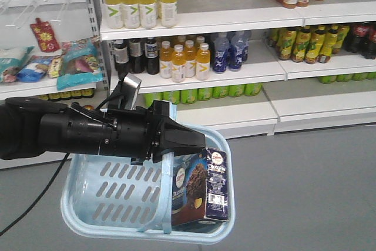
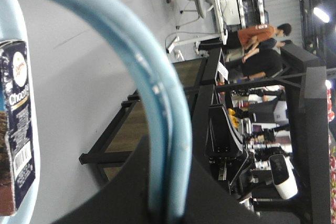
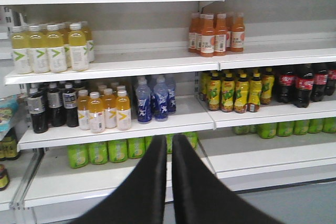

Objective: Left arm holds basket, right arm returns cookies
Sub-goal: 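Keep holding the basket with the left gripper while turning the base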

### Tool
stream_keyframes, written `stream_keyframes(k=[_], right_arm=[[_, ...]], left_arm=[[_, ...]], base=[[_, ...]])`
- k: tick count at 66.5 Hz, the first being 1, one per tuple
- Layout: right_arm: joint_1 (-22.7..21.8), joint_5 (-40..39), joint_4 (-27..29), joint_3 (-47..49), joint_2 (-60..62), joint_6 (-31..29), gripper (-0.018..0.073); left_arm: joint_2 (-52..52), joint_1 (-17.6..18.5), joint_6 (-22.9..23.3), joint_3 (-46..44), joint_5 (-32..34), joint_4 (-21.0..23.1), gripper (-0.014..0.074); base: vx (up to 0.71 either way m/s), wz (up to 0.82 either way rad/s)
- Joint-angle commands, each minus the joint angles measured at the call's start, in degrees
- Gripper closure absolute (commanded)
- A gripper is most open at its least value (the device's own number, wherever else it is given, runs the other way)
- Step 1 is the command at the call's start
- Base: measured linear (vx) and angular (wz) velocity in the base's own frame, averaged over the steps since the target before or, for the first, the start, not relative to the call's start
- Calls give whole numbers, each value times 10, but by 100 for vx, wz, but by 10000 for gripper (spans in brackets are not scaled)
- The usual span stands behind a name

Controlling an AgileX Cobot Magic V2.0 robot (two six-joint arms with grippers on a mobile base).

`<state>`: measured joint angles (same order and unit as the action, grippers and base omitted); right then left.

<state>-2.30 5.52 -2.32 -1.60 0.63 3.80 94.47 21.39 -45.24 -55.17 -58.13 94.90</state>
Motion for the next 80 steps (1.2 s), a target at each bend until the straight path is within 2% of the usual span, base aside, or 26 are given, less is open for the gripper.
stream_keyframes(k=[1, 29, 80], right_arm=[[-4, -46, -4, -10, 7, -6, 566], [-4, -46, -4, -10, 7, -6, 566], [-4, -46, -4, -10, 7, -6, 566]], left_arm=[[-29, 3, -5, -18, -36, 70, 599], [-29, 3, -5, -18, -21, 70, 599], [-29, 3, -5, -18, -20, 70, 599]], base=[[36, -40], [31, -54], [20, -74]])
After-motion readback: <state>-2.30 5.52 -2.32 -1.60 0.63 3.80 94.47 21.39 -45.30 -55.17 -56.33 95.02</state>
